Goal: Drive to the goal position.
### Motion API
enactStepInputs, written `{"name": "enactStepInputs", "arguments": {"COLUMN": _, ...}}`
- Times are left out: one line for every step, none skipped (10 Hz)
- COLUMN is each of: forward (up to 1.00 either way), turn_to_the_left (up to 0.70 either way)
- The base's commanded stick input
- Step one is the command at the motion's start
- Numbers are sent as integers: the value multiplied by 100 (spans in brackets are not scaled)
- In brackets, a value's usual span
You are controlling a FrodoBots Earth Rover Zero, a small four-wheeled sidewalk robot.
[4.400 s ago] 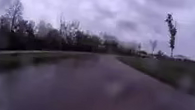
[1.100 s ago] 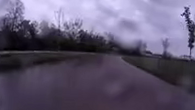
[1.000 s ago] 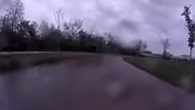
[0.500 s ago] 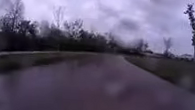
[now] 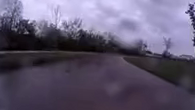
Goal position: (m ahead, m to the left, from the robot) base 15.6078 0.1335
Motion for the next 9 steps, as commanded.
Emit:
{"name": "enactStepInputs", "arguments": {"forward": 70, "turn_to_the_left": -30}}
{"name": "enactStepInputs", "arguments": {"forward": 70, "turn_to_the_left": -30}}
{"name": "enactStepInputs", "arguments": {"forward": 70, "turn_to_the_left": -30}}
{"name": "enactStepInputs", "arguments": {"forward": 70, "turn_to_the_left": -30}}
{"name": "enactStepInputs", "arguments": {"forward": 70, "turn_to_the_left": -29}}
{"name": "enactStepInputs", "arguments": {"forward": 70, "turn_to_the_left": -26}}
{"name": "enactStepInputs", "arguments": {"forward": 70, "turn_to_the_left": -23}}
{"name": "enactStepInputs", "arguments": {"forward": 70, "turn_to_the_left": -3}}
{"name": "enactStepInputs", "arguments": {"forward": 70, "turn_to_the_left": 0}}
